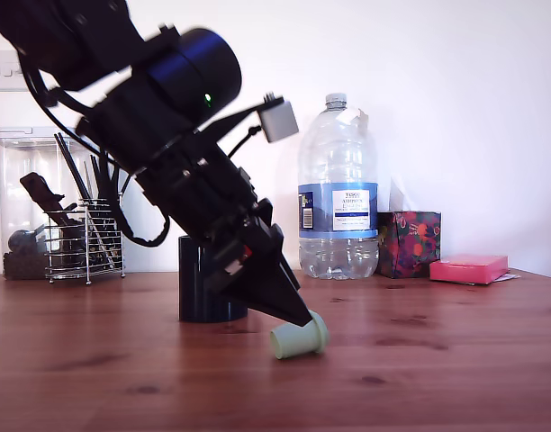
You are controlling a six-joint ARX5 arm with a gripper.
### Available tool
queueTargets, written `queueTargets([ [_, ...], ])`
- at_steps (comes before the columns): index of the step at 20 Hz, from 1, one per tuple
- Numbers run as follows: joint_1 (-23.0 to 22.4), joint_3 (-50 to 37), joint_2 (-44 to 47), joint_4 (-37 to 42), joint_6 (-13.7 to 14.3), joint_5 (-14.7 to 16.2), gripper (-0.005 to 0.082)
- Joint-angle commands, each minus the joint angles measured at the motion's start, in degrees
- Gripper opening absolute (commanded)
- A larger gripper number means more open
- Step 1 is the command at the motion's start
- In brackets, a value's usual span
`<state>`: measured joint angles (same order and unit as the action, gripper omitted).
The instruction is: Pick up the coffee capsules from the table one by one and drop them inside the nearest coffee cup
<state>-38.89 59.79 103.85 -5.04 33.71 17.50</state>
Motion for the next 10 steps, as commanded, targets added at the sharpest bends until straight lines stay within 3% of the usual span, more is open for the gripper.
queueTargets([
  [1, 1.03, 1.05, 2.82, -0.83, -2.99, 0.59, 0.0551],
  [10, 5.90, 1.84, 6.62, -3.48, -14.38, 1.68, 0.0551],
])
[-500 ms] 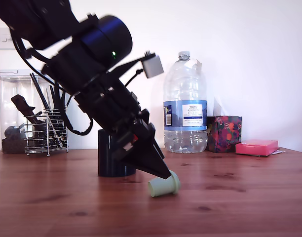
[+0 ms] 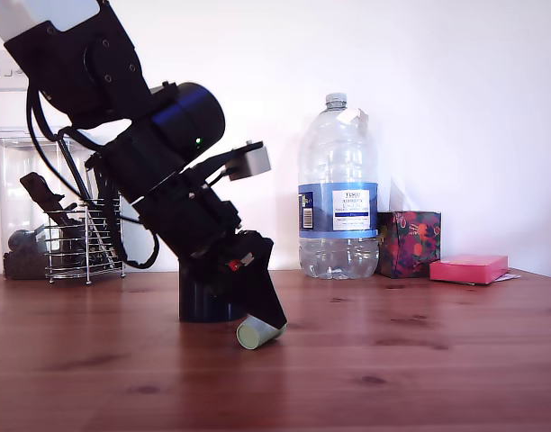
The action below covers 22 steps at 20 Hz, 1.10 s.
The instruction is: Pick up the coffee capsules from the table one by one and drop them inside the nearest coffee cup
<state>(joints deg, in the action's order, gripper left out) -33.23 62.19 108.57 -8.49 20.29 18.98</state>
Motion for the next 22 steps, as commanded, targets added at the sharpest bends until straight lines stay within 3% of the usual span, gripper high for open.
queueTargets([
  [1, 0.37, -0.57, 2.01, -0.28, -1.60, 0.31, 0.0551],
  [8, 0.50, -0.57, 2.05, -0.59, -4.13, 2.49, 0.0548],
  [16, 0.44, -0.57, 2.05, -1.64, -11.02, 4.00, 0.0496],
  [22, -0.35, -0.59, 2.60, -0.94, -12.83, 3.78, 0.0494],
])
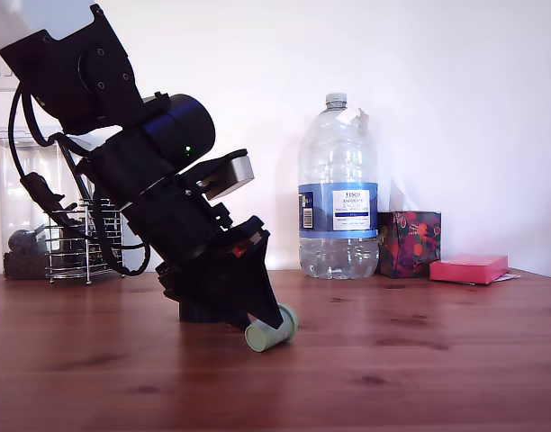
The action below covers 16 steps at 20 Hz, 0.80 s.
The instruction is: Pick up the coffee capsules from the table one by one and drop them inside the nearest coffee cup
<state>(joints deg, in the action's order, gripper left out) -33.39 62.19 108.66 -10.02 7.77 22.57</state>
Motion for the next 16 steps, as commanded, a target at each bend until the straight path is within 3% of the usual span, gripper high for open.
queueTargets([
  [1, -0.44, -0.59, 2.91, 1.51, -0.33, 0.11, 0.0494],
  [8, -0.92, -0.59, 3.87, 2.89, -1.25, -2.40, 0.0458],
  [16, -1.05, -0.57, 3.87, 2.10, -1.11, -3.34, 0.0211],
])
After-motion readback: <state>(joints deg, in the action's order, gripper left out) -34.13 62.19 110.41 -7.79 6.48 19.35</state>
